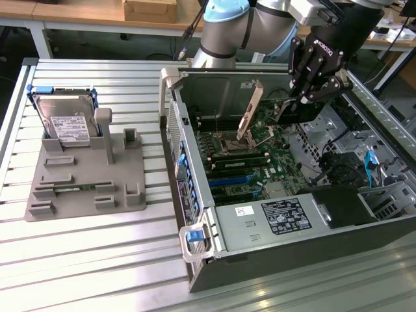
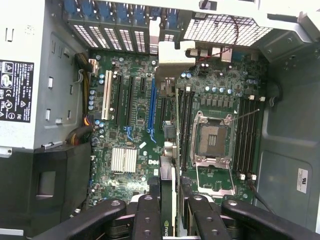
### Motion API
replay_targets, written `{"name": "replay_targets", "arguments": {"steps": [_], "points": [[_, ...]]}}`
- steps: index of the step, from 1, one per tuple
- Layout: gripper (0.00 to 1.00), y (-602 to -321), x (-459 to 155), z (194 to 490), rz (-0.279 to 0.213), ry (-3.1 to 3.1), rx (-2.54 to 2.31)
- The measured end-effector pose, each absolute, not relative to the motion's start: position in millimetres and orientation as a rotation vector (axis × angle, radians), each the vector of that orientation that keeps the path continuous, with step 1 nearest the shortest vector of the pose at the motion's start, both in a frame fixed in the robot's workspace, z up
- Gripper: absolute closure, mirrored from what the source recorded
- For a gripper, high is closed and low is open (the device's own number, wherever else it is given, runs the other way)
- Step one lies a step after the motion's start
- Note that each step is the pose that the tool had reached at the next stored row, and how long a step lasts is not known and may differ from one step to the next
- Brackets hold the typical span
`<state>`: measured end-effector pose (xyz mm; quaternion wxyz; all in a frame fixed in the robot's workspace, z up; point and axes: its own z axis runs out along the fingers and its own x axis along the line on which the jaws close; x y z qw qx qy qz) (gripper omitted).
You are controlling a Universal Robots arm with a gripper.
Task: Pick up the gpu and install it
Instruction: 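Insert the gpu into the slot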
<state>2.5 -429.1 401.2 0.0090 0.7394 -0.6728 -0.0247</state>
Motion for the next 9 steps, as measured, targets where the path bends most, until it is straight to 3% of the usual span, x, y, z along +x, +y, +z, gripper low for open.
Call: {"name": "replay_targets", "arguments": {"steps": [9], "points": [[0.74, -429.1, 2.5, 399.5, -0.077, -2.102, 2.310]]}}
